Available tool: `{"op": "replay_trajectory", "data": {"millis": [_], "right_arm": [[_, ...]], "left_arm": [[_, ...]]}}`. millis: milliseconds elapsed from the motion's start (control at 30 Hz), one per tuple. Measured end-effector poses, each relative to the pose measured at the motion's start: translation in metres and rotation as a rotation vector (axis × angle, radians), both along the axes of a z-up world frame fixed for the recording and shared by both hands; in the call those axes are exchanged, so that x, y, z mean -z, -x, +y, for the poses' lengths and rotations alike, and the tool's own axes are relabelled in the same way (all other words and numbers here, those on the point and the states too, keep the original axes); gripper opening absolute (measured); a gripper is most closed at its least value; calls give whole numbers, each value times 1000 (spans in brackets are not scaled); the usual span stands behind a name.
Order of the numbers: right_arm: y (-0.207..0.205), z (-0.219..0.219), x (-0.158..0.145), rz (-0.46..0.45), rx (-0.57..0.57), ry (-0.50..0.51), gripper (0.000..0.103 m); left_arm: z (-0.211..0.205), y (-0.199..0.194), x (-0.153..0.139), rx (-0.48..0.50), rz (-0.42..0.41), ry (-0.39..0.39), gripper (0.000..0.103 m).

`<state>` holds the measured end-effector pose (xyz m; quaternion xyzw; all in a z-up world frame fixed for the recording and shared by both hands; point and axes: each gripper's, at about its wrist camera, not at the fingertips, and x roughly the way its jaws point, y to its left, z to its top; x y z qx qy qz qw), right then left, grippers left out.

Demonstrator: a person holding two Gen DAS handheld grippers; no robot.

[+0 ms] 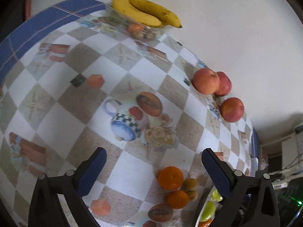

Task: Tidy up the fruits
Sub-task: 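Grasp a second orange with the left tool while the right tool grasps a small round fruit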

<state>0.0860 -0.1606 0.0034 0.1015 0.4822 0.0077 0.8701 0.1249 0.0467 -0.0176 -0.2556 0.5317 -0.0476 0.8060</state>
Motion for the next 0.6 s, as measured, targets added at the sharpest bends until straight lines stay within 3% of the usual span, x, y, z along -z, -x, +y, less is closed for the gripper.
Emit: {"op": "replay_trajectory", "data": {"millis": [100,167,367,467,600], "right_arm": [[-6,9,8,25,-37,0,68],[-9,14,17,53,-54,12,53],[-9,17,40,122,-70,26,47],[-8,19,44,128,-83,31,42],[-9,24,51,144,-98,44,39]], "left_arm": [[-12,-4,3,52,5,4,90],[-21,-6,9,86,23,13,86],[-42,-7,27,165,85,23,65],[-49,-5,33,189,108,11,61],[-50,-3,41,198,130,33,42]]}}
